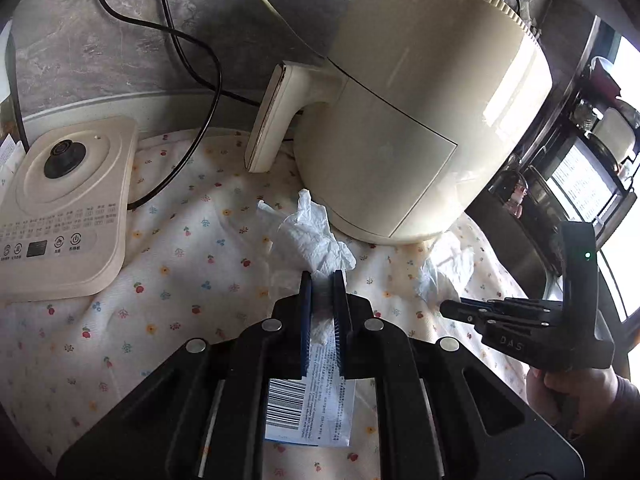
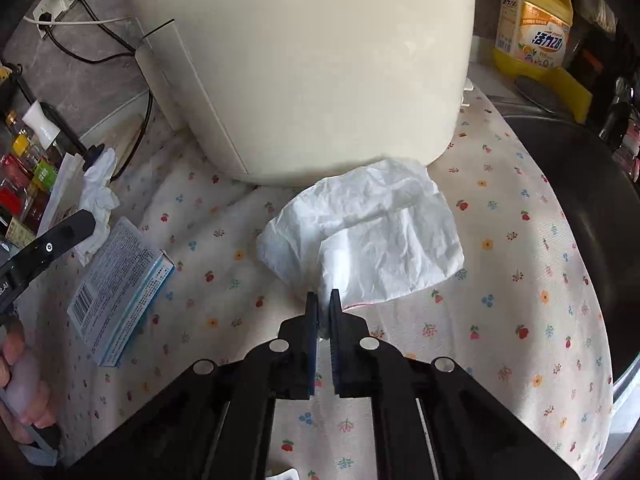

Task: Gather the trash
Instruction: 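Grasp a white tissue with the left gripper while the right gripper grasps another tissue, then carry both tissues to the white bin and open both grippers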

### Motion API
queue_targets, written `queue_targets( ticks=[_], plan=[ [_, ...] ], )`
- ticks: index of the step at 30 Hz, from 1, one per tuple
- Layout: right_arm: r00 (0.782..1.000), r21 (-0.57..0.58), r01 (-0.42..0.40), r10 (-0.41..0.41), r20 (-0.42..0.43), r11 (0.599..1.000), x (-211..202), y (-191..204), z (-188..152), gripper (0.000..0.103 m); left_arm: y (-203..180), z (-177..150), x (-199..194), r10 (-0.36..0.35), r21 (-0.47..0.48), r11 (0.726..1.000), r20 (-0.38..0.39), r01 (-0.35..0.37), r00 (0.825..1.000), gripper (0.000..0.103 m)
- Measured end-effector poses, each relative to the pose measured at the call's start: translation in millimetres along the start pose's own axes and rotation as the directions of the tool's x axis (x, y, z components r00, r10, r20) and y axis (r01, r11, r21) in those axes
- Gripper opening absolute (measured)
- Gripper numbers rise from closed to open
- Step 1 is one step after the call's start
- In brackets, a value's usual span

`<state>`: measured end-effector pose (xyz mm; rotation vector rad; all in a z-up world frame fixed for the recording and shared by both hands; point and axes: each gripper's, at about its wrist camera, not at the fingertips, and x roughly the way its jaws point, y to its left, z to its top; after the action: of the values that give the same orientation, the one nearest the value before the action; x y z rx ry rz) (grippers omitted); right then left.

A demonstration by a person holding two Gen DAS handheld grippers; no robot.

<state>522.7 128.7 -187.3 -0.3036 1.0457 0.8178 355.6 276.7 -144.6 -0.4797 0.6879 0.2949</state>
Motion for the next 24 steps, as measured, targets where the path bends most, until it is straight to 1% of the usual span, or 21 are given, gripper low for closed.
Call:
queue_targets(
  ticks=[2,8,11,17,24],
  plan=[
    [1.0,-0.001,-0.01,0.01,0.018,1.0,-13,-2,-5,0.006,-7,-1,-2,-0.002,0.013,1.0,0.003,0.002,1.0,0.01],
    [0.997,0.059,-0.046,0.042,0.063,0.997,-50,-19,-29,0.005,-32,-7,-12,-0.036,0.046,0.998,0.012,0.035,0.999,0.01],
    [0.996,0.092,-0.045,0.038,0.081,0.995,-69,-35,-45,0.006,-48,-15,-12,-0.055,0.067,0.996,-0.004,0.055,0.998,0.01],
    [0.996,0.155,-0.033,0.019,0.09,0.987,-93,-57,-78,0.006,-74,-35,-11,-0.084,0.093,0.992,-0.039,0.088,0.996,0.01],
    [0.995,0.202,-0.013,-0.008,0.102,0.979,-127,-75,-131,0.006,-108,-67,-21,-0.117,0.123,0.985,-0.063,0.124,0.991,0.01]
  ],
)
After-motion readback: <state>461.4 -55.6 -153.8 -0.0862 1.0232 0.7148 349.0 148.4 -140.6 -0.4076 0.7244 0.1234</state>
